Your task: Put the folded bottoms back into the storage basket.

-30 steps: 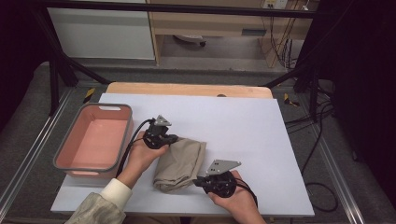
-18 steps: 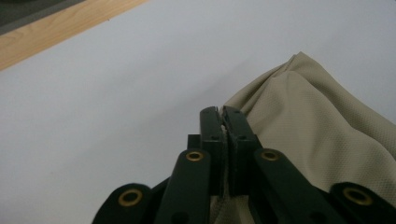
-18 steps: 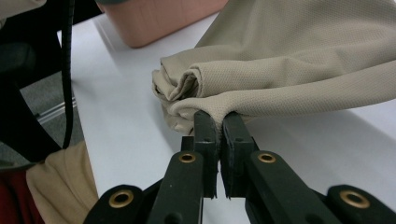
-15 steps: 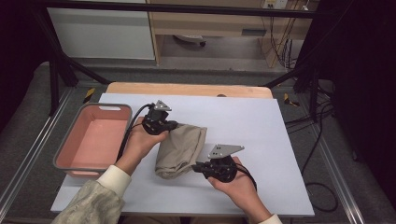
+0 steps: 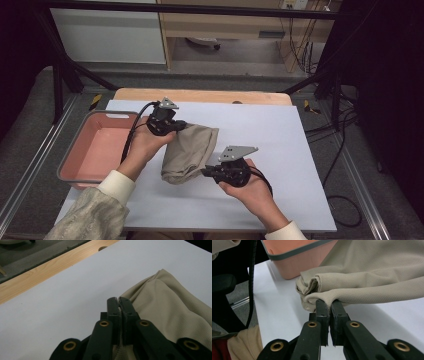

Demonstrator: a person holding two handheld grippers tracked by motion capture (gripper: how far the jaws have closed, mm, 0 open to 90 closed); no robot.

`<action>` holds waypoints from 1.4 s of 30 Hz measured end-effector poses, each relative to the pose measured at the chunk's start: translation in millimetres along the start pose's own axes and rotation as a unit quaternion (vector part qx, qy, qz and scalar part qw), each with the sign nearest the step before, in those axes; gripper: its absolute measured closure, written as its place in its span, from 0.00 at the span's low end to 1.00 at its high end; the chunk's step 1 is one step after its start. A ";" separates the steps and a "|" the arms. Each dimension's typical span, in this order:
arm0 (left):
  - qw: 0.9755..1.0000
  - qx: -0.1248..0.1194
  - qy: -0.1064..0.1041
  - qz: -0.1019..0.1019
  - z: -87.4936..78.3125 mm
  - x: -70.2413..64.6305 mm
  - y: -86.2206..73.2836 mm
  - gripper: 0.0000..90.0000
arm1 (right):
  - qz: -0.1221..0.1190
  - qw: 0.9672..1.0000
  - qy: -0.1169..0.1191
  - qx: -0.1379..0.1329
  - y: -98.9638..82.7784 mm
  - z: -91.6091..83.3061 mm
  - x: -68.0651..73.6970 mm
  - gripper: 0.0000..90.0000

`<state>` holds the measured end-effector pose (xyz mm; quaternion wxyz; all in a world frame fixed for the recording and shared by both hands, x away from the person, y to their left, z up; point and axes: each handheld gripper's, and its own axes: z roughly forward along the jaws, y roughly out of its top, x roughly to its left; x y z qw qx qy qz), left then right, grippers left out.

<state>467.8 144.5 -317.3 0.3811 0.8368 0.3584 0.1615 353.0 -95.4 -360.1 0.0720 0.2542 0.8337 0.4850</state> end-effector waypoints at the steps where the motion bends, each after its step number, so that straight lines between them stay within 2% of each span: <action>1: 1.000 -0.001 0.001 -0.001 -0.9 0.6 0.2 0.98 | 0.000 1.000 0.001 0.000 1.5 0.0 0.0 0.96; 9: 1.000 0.003 0.003 0.000 -5.9 5.1 -0.8 0.98 | -0.011 1.000 0.005 0.006 9.3 4.4 1.0 0.96; 20: 1.000 0.000 0.002 -0.003 -10.8 10.4 -1.7 0.98 | -0.013 1.000 0.011 0.007 14.1 11.8 1.3 0.96; 42: 1.000 -0.008 0.017 -0.009 -35.2 27.6 -1.6 0.98 | -0.031 0.999 0.020 0.001 40.0 20.5 7.7 0.96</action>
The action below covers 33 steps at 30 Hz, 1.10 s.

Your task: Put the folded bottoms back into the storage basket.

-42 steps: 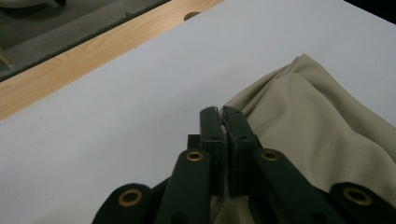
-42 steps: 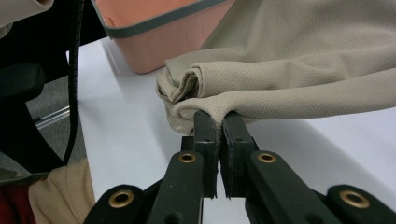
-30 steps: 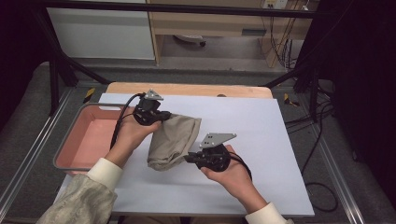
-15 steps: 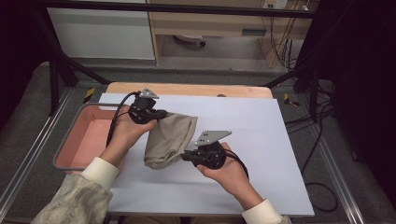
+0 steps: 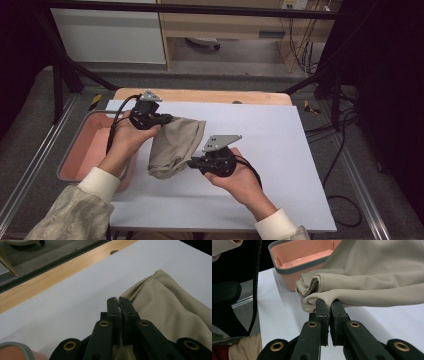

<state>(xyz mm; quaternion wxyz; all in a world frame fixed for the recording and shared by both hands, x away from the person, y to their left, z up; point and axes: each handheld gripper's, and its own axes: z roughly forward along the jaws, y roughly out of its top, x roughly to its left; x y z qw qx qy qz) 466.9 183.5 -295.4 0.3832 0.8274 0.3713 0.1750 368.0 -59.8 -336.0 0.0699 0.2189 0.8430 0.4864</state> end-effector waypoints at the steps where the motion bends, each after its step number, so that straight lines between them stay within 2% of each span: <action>1: 1.000 -0.001 0.000 -0.001 -0.7 0.6 -0.3 0.98 | 0.000 1.000 0.000 -0.001 1.4 1.0 0.4 0.96; 33: 0.999 -0.025 0.024 -0.028 -37.4 33.4 -6.8 0.98 | -0.017 1.000 0.020 -0.012 42.3 30.2 8.4 0.96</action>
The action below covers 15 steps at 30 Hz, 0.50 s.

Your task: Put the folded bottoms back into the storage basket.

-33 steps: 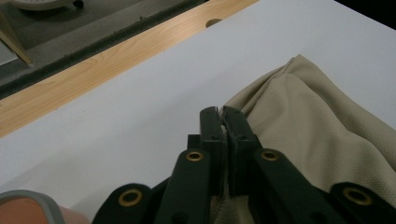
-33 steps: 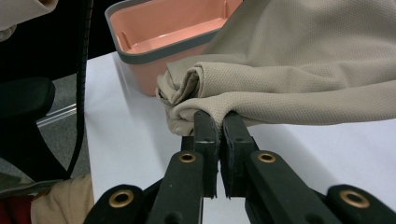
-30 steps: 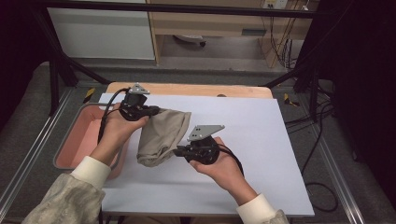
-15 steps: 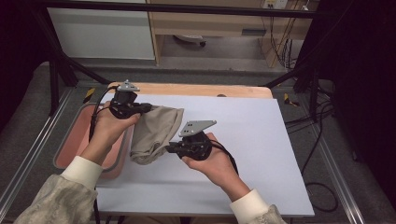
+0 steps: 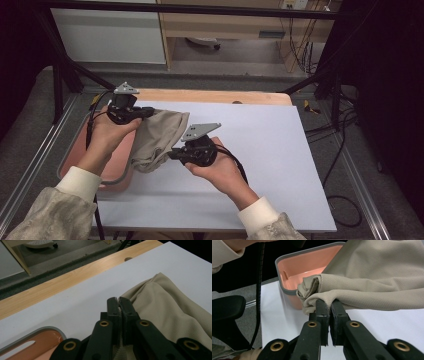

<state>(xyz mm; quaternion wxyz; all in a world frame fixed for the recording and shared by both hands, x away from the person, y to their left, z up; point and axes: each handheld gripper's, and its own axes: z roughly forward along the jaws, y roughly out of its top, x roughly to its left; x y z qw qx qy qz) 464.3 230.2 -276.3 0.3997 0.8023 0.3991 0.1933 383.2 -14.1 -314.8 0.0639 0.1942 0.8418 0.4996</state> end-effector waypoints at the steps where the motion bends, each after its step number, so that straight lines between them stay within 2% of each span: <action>1: 1.000 -0.001 0.001 0.000 -0.9 0.8 -0.1 0.98 | 0.000 1.000 0.001 0.000 1.0 0.9 0.2 0.96; 15: 1.000 -0.010 0.011 -0.007 -11.9 12.8 -4.2 0.98 | -0.007 1.000 0.008 -0.002 14.3 13.1 3.6 0.96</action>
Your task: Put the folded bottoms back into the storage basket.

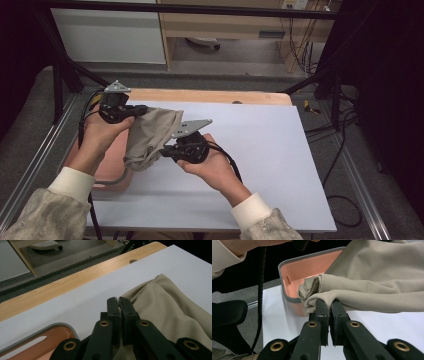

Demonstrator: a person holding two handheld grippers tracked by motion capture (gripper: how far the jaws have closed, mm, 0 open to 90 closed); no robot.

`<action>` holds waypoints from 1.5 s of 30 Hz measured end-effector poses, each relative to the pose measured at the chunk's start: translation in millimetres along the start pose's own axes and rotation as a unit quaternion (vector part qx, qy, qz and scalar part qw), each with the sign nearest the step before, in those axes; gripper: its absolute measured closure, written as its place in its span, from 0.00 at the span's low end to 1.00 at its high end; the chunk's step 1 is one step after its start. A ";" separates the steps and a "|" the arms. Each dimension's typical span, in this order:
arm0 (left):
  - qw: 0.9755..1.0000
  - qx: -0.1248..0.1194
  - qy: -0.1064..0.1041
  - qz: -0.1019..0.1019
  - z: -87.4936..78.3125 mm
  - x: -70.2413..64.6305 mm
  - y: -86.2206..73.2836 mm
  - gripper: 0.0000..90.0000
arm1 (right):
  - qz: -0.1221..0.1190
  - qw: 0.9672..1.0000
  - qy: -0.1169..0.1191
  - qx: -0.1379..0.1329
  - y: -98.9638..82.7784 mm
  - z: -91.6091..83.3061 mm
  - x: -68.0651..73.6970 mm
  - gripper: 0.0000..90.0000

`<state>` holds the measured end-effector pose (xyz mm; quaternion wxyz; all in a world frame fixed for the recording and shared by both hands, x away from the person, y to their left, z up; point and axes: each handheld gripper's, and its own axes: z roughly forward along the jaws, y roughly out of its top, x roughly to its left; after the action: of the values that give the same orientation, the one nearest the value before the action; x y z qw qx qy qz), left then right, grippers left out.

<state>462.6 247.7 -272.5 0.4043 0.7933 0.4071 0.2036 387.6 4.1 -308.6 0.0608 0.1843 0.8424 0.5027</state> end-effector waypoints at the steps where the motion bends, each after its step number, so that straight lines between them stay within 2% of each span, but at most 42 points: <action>1: 1.000 -0.002 0.001 0.000 -0.9 1.1 -0.4 0.98 | 0.000 1.000 0.000 0.000 0.5 1.0 0.1 0.96; 14: 1.000 -0.012 0.015 -0.015 -12.9 16.8 -4.6 0.98 | 0.002 1.000 0.005 -0.010 6.5 9.6 0.8 0.96; 29: 0.999 -0.013 0.026 -0.015 -23.9 27.9 -5.6 0.98 | -0.005 1.000 0.010 -0.015 17.8 21.5 3.5 0.96; 35: 0.999 -0.015 0.033 -0.020 -29.3 35.5 -7.2 0.98 | -0.004 1.000 0.013 -0.017 20.9 31.6 3.0 0.96; 45: 0.999 -0.005 0.042 -0.024 -32.9 50.6 -14.9 0.98 | -0.007 0.999 0.029 -0.020 23.9 53.9 4.7 0.96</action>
<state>463.5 309.5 -265.4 0.3951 0.7721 0.4420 0.2289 404.7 60.5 -313.7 0.0434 0.1630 0.8346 0.5244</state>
